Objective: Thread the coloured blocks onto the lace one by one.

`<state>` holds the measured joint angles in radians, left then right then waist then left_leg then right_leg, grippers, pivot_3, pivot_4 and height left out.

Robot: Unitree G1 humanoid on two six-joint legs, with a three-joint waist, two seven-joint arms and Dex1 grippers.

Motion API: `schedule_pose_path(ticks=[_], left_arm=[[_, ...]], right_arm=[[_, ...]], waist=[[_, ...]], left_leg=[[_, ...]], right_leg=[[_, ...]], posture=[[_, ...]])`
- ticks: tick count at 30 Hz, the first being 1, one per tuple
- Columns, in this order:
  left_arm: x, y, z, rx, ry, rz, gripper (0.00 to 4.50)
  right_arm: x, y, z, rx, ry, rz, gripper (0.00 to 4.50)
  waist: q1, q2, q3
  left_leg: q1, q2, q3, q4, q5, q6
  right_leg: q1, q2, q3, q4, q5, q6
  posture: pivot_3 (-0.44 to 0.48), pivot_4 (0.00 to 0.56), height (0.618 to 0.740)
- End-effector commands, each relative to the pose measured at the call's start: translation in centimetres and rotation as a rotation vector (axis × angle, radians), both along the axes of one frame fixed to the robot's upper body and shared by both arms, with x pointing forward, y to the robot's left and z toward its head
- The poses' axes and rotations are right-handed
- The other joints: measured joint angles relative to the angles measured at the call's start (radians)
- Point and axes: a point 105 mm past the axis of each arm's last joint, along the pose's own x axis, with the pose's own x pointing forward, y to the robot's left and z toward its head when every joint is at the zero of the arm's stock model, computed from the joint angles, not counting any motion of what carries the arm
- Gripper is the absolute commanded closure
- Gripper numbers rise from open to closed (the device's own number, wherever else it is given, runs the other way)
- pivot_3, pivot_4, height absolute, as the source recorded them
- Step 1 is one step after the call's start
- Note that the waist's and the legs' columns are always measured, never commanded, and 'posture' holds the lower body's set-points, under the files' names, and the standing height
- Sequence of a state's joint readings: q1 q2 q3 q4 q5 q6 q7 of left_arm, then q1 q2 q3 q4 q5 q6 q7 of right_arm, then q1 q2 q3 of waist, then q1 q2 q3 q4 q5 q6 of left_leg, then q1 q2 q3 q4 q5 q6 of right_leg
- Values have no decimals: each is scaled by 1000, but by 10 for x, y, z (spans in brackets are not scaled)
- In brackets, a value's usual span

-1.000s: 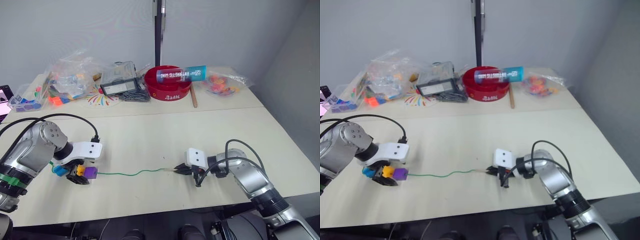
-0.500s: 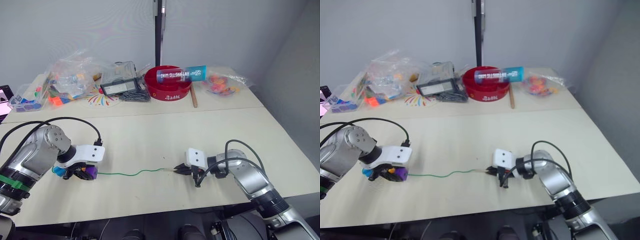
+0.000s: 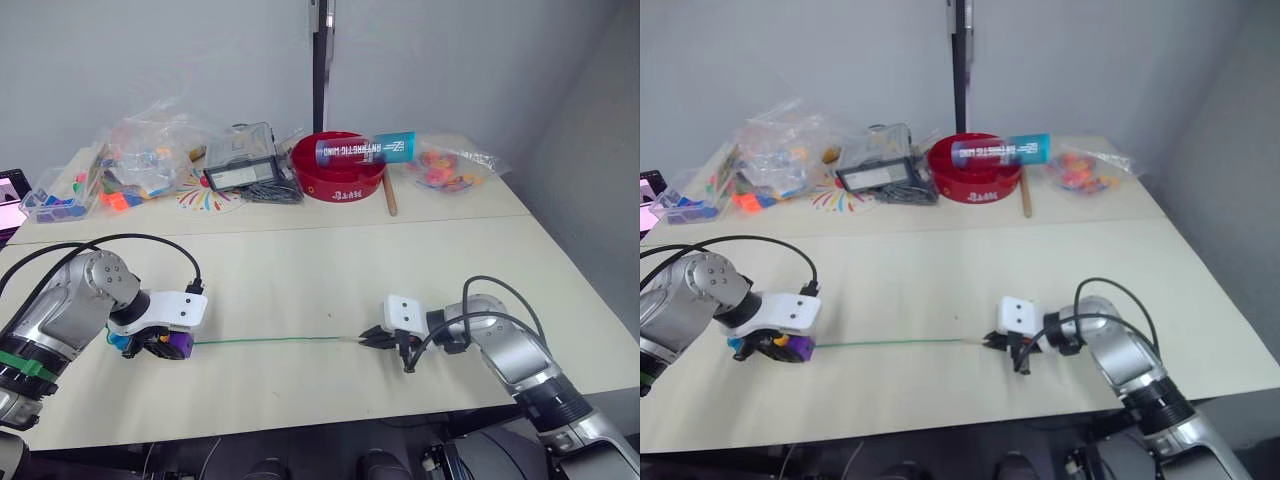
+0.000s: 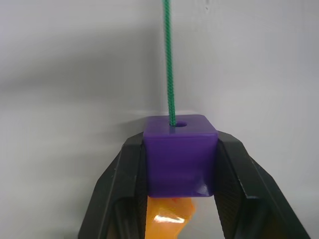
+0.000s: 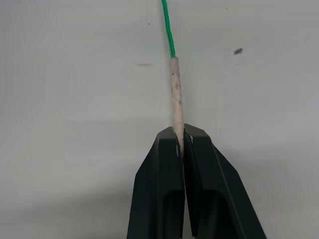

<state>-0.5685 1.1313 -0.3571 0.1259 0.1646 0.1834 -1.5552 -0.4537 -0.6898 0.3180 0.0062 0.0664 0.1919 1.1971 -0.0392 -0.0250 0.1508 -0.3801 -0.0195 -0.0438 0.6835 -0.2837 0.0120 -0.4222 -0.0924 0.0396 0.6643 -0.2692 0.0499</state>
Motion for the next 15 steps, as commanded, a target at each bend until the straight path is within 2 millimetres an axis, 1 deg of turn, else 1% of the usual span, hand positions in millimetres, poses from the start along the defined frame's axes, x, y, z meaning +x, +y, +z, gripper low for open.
schedule_pose_path(ticks=[1, 6, 11, 15], left_arm=[[5, 11, 3, 50, -35, 21, 3307], [6, 20, 2, 69, -34, 30, 3307], [4, 24, 0, 74, -33, 33, 3307], [1, 25, 0, 71, -30, 38, 3307]], right_arm=[[-1, -14, 2, -9, -3, -23, 4500], [-4, -29, -5, -38, 15, -62, 4500], [-12, -44, -13, -81, 45, -84, 4500], [-14, -55, -13, -98, 49, -114, 4500]], waist=[[1, 0, 0], [2, 0, 0], [4, 0, 0], [7, 0, 0]], left_leg=[[0, 0, 0, 0, 0, 0], [1, 0, 0, 0, 0, 0], [2, 0, 0, 0, 0, 0], [2, 0, 0, 0, 0, 0]], right_leg=[[0, 0, 0, 0, 0, 0], [0, 0, 0, 0, 0, 0], [1, 0, 0, 0, 0, 0], [2, 0, 0, 0, 0, 0]], posture=[[0, 150, 740], [0, 150, 740], [0, 150, 740], [0, 150, 740]])
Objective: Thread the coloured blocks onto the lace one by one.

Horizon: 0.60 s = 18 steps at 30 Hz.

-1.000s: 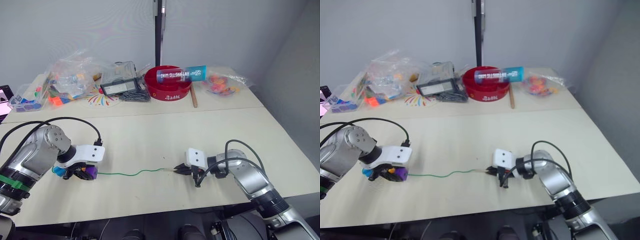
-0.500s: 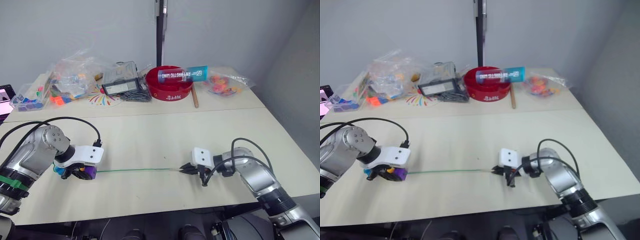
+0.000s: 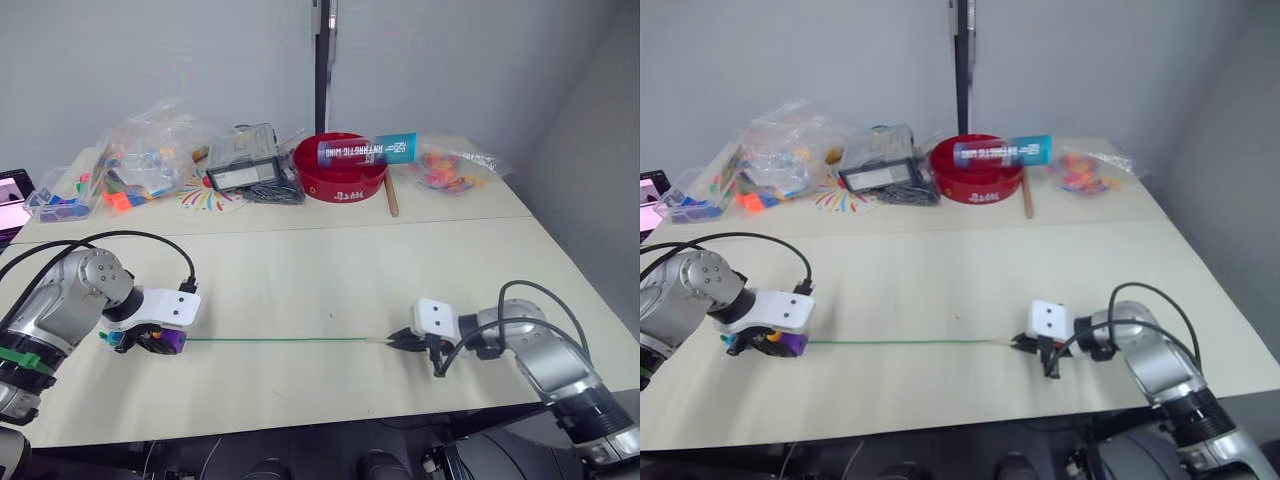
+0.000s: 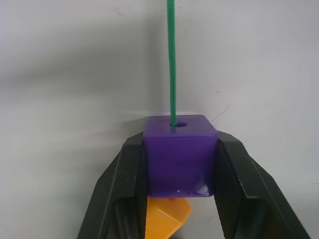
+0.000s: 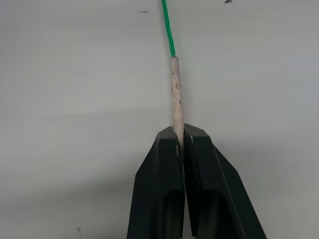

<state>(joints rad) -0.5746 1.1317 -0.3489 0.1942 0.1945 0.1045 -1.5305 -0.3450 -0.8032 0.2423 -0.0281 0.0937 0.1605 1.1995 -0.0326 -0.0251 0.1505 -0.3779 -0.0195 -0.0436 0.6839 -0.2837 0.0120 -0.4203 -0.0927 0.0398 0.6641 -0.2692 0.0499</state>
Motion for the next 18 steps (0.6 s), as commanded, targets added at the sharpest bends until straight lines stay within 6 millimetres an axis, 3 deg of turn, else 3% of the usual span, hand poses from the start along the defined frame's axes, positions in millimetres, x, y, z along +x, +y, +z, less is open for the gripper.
schedule_pose_path(ticks=[1, 18], left_arm=[[-5, 14, 0, 41, 3, 42, 3307], [-15, 16, -5, 38, 16, 51, 3307]], right_arm=[[-4, -20, -8, -56, 43, -55, 4500], [-20, -61, -16, -193, 107, -115, 4500]], waist=[[2, 0, 0], [11, 0, 0]], left_leg=[[0, 0, 0, 0, 0, 0], [2, 0, 1, 0, 0, 1]], right_leg=[[0, 0, 0, 0, 0, 0], [1, 0, 1, -1, 0, 0]], posture=[[0, 150, 740], [0, 150, 740]])
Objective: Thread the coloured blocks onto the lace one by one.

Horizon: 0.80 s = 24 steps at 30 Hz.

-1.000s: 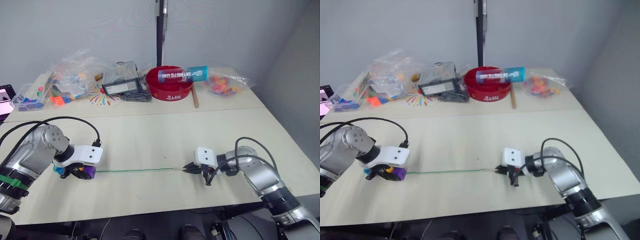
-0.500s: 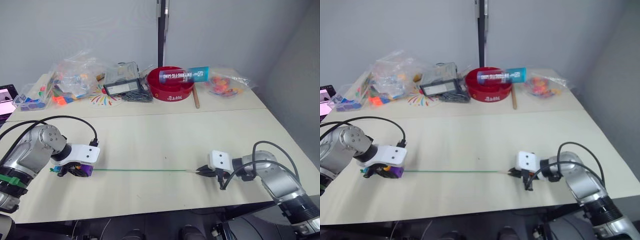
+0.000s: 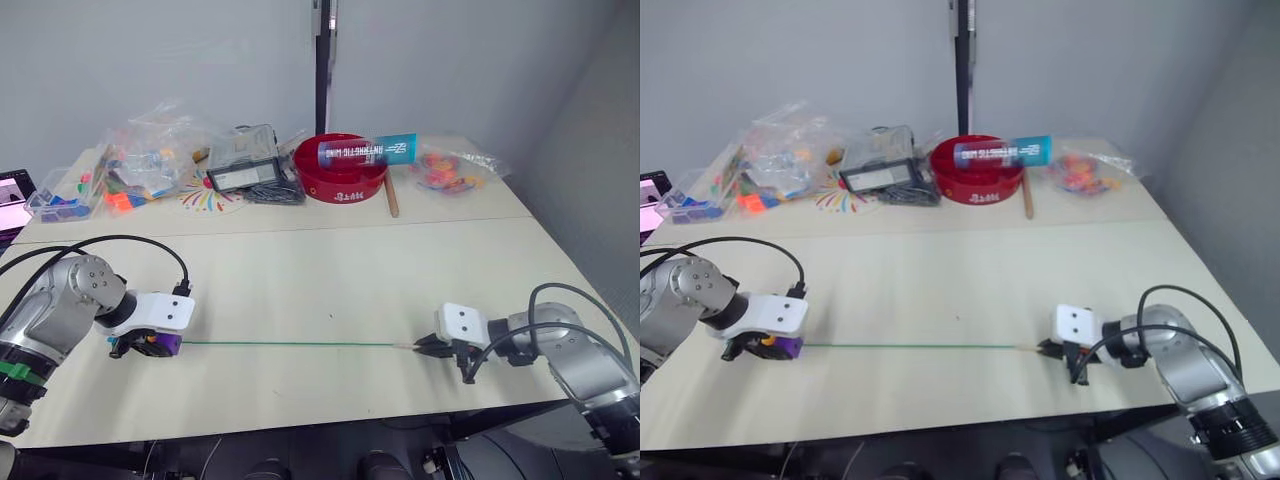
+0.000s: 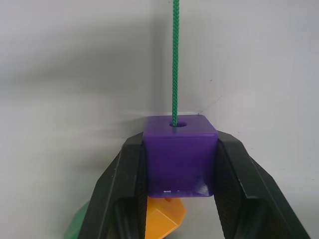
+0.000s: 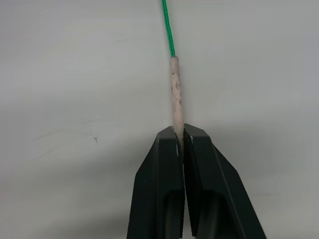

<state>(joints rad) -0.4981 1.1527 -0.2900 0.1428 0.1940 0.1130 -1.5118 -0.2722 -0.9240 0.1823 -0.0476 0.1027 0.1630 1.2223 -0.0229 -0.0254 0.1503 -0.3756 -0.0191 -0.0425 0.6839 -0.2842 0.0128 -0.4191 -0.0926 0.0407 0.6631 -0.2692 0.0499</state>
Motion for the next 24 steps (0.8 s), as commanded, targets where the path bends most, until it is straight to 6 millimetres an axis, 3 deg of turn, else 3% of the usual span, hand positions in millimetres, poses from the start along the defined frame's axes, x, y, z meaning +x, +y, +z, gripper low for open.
schedule_pose_path(ticks=[1, 15, 18, 24], left_arm=[[-8, 11, -4, 35, 36, 36, 3307], [-16, 19, -3, 37, 34, 58, 3307], [-10, 11, 5, 12, -5, 53, 3307], [-6, 5, 4, 3, -8, 42, 3307]], right_arm=[[-12, -28, -18, -111, 90, -61, 4500], [-9, -46, -10, -118, 50, -143, 4500], [-2, -47, 3, -67, 7, -201, 4500], [-7, -55, 3, -86, 19, -238, 4500]], waist=[[2, 0, 0], [5, -1, -1], [6, -1, 0], [12, -1, 0]], left_leg=[[0, 0, 0, 0, 0, 0], [3, 1, 1, 0, -1, 1], [3, 1, 1, 0, -1, 1], [2, 0, 2, 0, -1, 1]], right_leg=[[0, 0, 0, 0, 0, 0], [3, 0, 0, -1, 0, 0], [3, 0, 0, -2, 0, 0], [3, -1, 0, -2, 0, 0]], posture=[[0, 150, 740], [0, 150, 740], [0, 150, 740], [0, 150, 740]])
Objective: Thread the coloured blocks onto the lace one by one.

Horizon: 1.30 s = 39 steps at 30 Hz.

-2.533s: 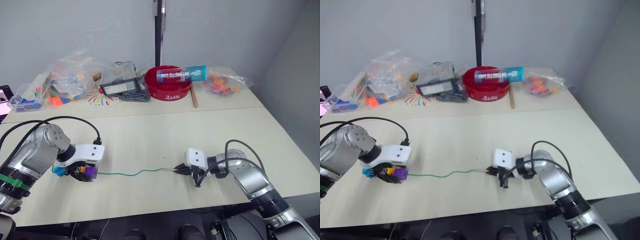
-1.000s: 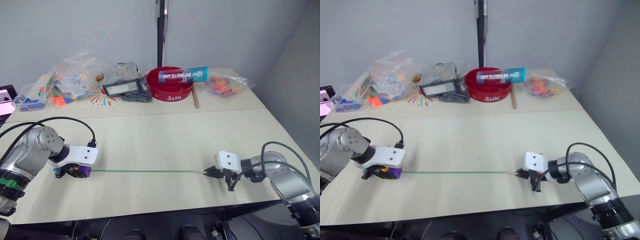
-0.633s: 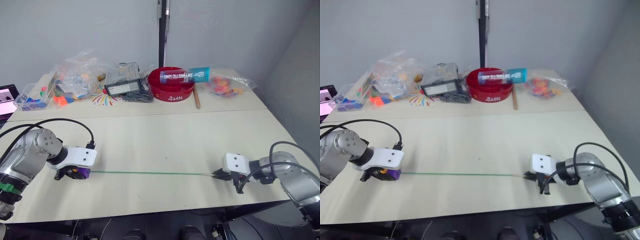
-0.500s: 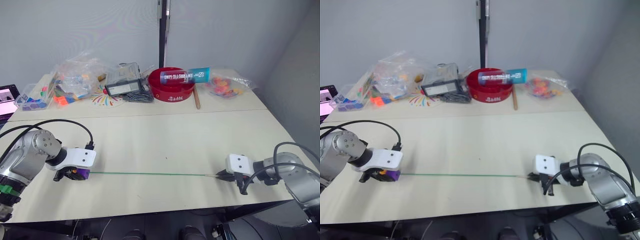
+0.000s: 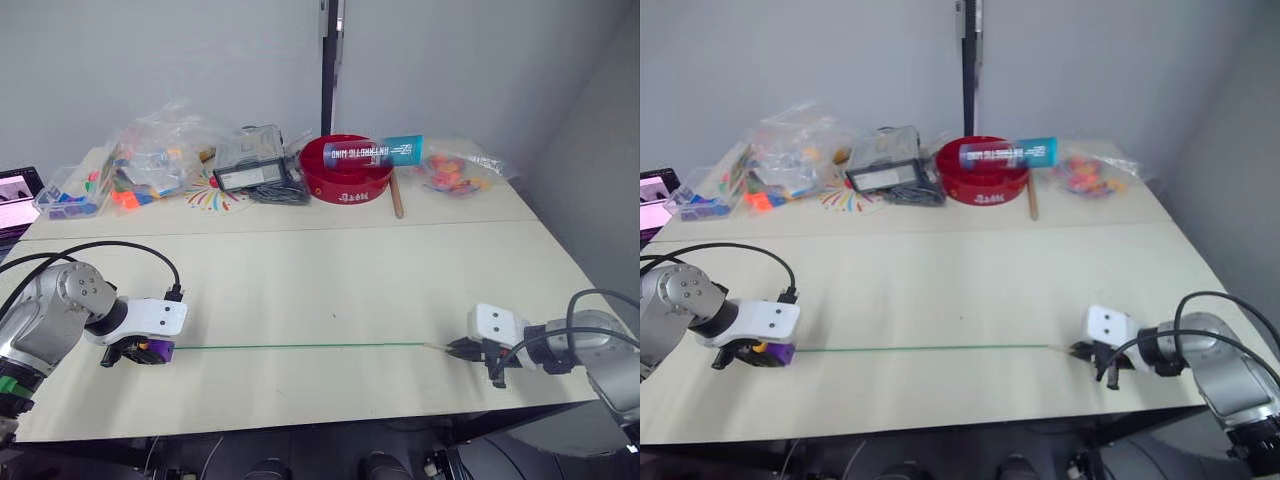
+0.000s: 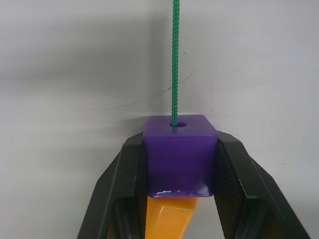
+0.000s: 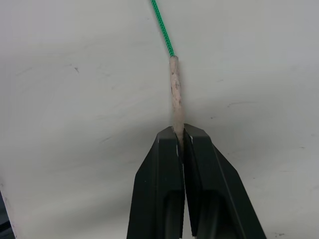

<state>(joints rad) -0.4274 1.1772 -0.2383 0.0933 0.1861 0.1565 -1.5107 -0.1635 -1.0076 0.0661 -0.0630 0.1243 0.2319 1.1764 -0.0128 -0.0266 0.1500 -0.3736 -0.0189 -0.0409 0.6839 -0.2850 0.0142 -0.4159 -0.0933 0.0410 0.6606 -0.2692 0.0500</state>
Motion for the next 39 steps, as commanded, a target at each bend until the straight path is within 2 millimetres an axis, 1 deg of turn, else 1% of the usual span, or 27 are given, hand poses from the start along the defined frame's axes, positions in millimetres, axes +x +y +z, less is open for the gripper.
schedule_pose_path(ticks=[1, 6, 11, 14, 17, 21, 26, 31, 32, 33, 35, 36, 37, 38, 39], left_arm=[[4, -3, 5, 2, -19, -4, 3307], [7, -7, 4, -15, -22, -9, 3307], [5, 1, -5, 9, -1, -7, 3307], [6, 7, -11, 28, -3, -5, 3307], [5, 6, -14, 23, 7, -9, 3307], [3, 2, -17, 19, 8, -13, 3307], [2, -1, -17, 15, 3, -12, 3307], [2, -4, -16, 11, -4, -7, 3307], [2, -4, -16, 10, -6, -5, 3307], [2, -4, -15, 9, -7, -3, 3307], [3, -6, -14, 0, -13, 3, 3307], [3, -6, -13, -3, -15, 5, 3307], [3, -6, -12, -7, -18, 6, 3307], [4, -7, -10, -17, -25, 6, 3307], [5, -8, -8, -30, -34, 8, 3307]], right_arm=[[-2, -17, 0, -51, 13, -65, 4500], [1, -19, 2, -62, -2, -89, 4500], [-2, -4, 0, -20, 12, -58, 4500], [-4, 12, -5, 14, 24, -25, 4500], [0, 25, -10, 37, 21, 7, 4500], [5, 34, -15, 31, 11, 40, 4500], [13, 36, -15, 24, -6, 62, 4500], [17, 37, -17, 31, -9, 76, 4500], [18, 37, -17, 36, -11, 76, 3807], [18, 37, -17, 42, -10, 75, 3549], [22, 38, -14, 72, -29, 66, 2867], [23, 39, -12, 83, -31, 68, 2483], [22, 40, -11, 91, -33, 75, 2197], [22, 41, -8, 107, -38, 83, 1770], [21, 43, -5, 128, -41, 93, 1493]], waist=[[3, 0, 0], [7, 0, 0], [6, 0, 0], [2, 0, 0], [-1, 0, 0], [-3, 1, 0], [-3, 1, 0], [-3, 1, 0], [-3, 1, 0], [-3, 1, 0], [-3, 1, 0], [-3, 1, 0], [-2, 1, 0], [-2, 1, 0], [-1, 1, 0]], left_leg=[[0, 0, 0, 0, 0, 0], [0, -1, 0, 0, 0, 0], [0, -1, 0, 0, 0, 0], [1, 0, 0, 0, 0, 0], [9, 2, 0, -1, 0, 0], [14, 2, 0, -3, 0, 0], [21, 2, 0, -4, 0, 0], [21, 2, 0, -4, 0, 0], [21, 2, 0, -4, 0, 0], [21, 2, 0, -4, 0, 0], [21, 2, 0, -4, 0, 0], [21, 2, 0, -4, 0, 0], [21, 2, 0, -4, 0, 0], [21, 2, 0, -4, 0, 0], [21, 2, 0, -4, 0, 0]], right_leg=[[0, 0, 0, 0, 0, 0], [1, -1, 0, -2, 0, 0], [1, -1, 0, -2, 0, 0], [1, 0, 0, -1, 0, 0], [11, 2, -1, -4, -1, 0], [15, 2, -1, -4, -1, 0], [21, 2, 0, -5, -1, 0], [22, 2, -1, -5, -1, 0], [22, 2, -1, -5, -1, 0], [22, 2, 0, -5, -1, 0], [22, 2, -1, -5, -1, 0], [22, 2, -1, -5, -1, 0], [22, 2, -1, -5, -1, -1], [22, 2, -1, -5, -1, 0], [22, 1, -1, -5, -1, 0]], posture=[[0, 150, 740], [0, 150, 740], [0, 150, 740], [0, 150, 740], [0, 150, 740], [0, 150, 740], [0, 150, 740], [0, 150, 740], [0, 150, 740], [0, 150, 740], [0, 150, 740], [0, 150, 740], [0, 150, 740], [0, 150, 740], [0, 150, 740]])
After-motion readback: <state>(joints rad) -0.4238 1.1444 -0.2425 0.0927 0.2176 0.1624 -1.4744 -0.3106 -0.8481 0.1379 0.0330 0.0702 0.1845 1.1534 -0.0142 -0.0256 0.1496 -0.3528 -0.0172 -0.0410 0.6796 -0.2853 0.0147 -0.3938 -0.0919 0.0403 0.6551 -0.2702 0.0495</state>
